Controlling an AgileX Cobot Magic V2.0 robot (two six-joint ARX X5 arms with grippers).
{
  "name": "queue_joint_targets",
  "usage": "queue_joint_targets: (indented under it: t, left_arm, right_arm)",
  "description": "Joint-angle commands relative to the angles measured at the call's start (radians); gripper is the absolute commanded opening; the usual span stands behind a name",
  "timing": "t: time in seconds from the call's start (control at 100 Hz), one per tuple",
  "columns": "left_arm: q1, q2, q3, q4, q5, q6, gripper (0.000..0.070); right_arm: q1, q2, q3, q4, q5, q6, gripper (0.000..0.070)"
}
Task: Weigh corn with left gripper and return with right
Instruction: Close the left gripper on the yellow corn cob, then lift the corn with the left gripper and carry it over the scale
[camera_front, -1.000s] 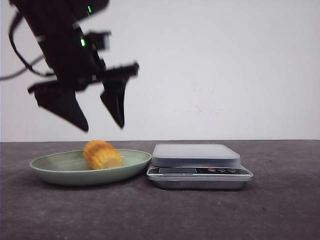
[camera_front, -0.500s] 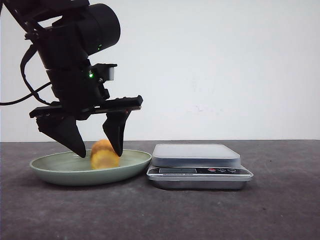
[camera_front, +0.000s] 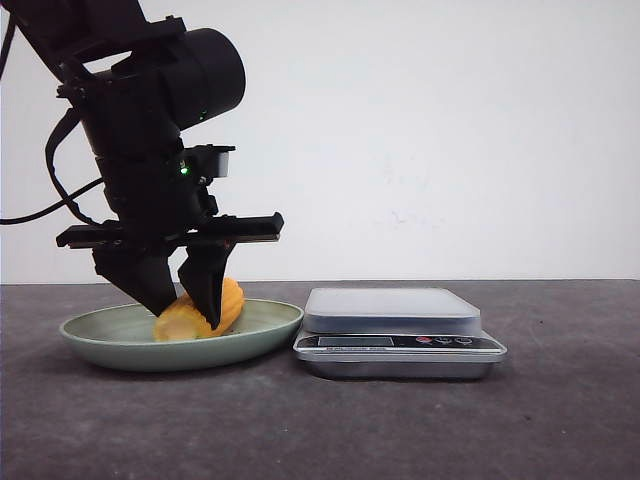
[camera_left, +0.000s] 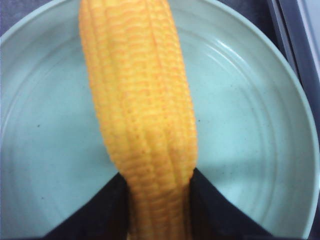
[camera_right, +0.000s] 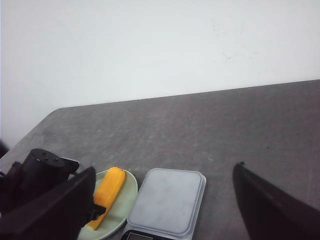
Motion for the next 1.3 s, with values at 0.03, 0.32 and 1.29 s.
queue_joint_targets:
  t: [0.03,0.32,1.29]
  left_arm:
    - [-0.005,0.020,0.022,0.008,-0.002,0.007,0.0001]
    - [-0.005,-0.120,0.023,0.003,-0.006,0.031,0.0001]
    - [-0.206,-0.038,0.399,0.005,0.180,-0.079,0.0004]
  right_arm:
    - [0.001,0.003,0.020,0.009,0.000,-0.021,0.0555]
    - [0.002,0.003,0.020,0.002,0.001,-0.034,0.0556]
    - [0.001,0.003,0.020,0.018,0.000,-0.029,0.0556]
